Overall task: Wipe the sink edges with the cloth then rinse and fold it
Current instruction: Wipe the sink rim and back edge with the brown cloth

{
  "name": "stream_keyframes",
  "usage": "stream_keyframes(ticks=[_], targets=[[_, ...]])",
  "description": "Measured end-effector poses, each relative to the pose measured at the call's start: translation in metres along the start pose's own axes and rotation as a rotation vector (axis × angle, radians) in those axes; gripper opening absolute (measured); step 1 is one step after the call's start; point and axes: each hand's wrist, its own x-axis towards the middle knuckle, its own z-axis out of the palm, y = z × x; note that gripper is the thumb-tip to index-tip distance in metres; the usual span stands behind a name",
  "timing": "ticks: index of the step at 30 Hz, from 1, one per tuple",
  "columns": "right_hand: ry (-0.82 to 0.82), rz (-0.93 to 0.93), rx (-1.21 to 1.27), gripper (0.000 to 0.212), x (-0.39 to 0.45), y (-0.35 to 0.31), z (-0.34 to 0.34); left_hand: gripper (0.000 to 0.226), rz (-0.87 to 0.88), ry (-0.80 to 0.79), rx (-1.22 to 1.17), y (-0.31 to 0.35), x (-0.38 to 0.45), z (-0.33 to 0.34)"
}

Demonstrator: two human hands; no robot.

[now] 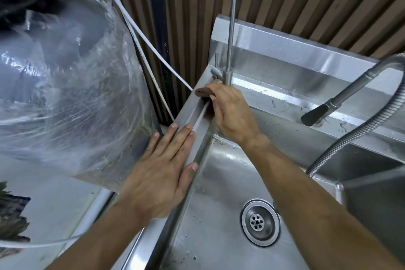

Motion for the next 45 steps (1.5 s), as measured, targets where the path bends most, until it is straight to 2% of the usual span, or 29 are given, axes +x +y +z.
stream_keyframes(ticks=[2,4,7,8,12,14,17,20,24,29,33,37,39,43,45], targets=[[0.153,0.024,0.021,0.037,-0.008,-0.005,-0.021,0.064,0.003,-0.010,0.014,0.001,0.000,-0.001],[0.364,-0.029,0.008,0.034,-0.006,-0.008,-0.048,0.065,0.009,-0.020,0.027,0.003,0.005,0.000],[0.592,-0.162,-0.253,0.034,0.020,0.011,-0.069,0.070,0.025,-0.049,0.024,0.007,0.032,-0.005],[0.583,-0.153,-0.394,0.038,0.031,0.023,-0.065,0.075,0.021,-0.051,0.011,0.008,0.046,-0.007],[0.159,-0.073,-0.722,0.062,0.046,0.059,-0.035,0.084,0.010,-0.087,0.010,0.007,0.088,-0.011],[0.118,-0.076,-0.760,0.064,0.045,0.066,-0.035,0.084,0.017,-0.093,0.008,0.004,0.095,-0.009],[0.143,-0.118,-0.812,0.061,0.042,0.070,-0.047,0.079,0.020,-0.097,-0.023,0.000,0.101,-0.005],[0.111,-0.242,-0.873,0.058,0.071,0.068,-0.053,0.078,0.010,-0.084,-0.055,-0.002,0.109,-0.004],[-0.032,-0.483,-1.008,0.060,0.109,0.068,-0.055,0.077,0.001,-0.061,-0.073,0.000,0.110,-0.003],[-0.193,-0.503,-1.214,0.065,0.058,0.103,-0.078,0.074,0.010,-0.062,-0.076,0.000,0.107,-0.006],[-0.158,-0.594,-1.316,0.069,0.082,0.091,-0.069,0.072,0.013,-0.048,-0.045,0.003,0.105,-0.007],[-0.167,-0.618,-1.268,0.063,0.119,0.067,-0.053,0.070,0.014,-0.047,-0.058,0.001,0.106,-0.006],[-0.105,-0.515,-1.176,0.060,0.107,0.071,-0.058,0.069,0.013,-0.038,-0.067,0.000,0.106,-0.006],[0.145,-0.088,-0.975,0.057,0.050,0.076,-0.061,0.075,0.018,-0.039,-0.096,0.000,0.106,-0.005],[0.185,-0.034,-0.948,0.057,0.039,0.075,-0.058,0.077,0.013,-0.033,-0.073,0.001,0.112,-0.009]])
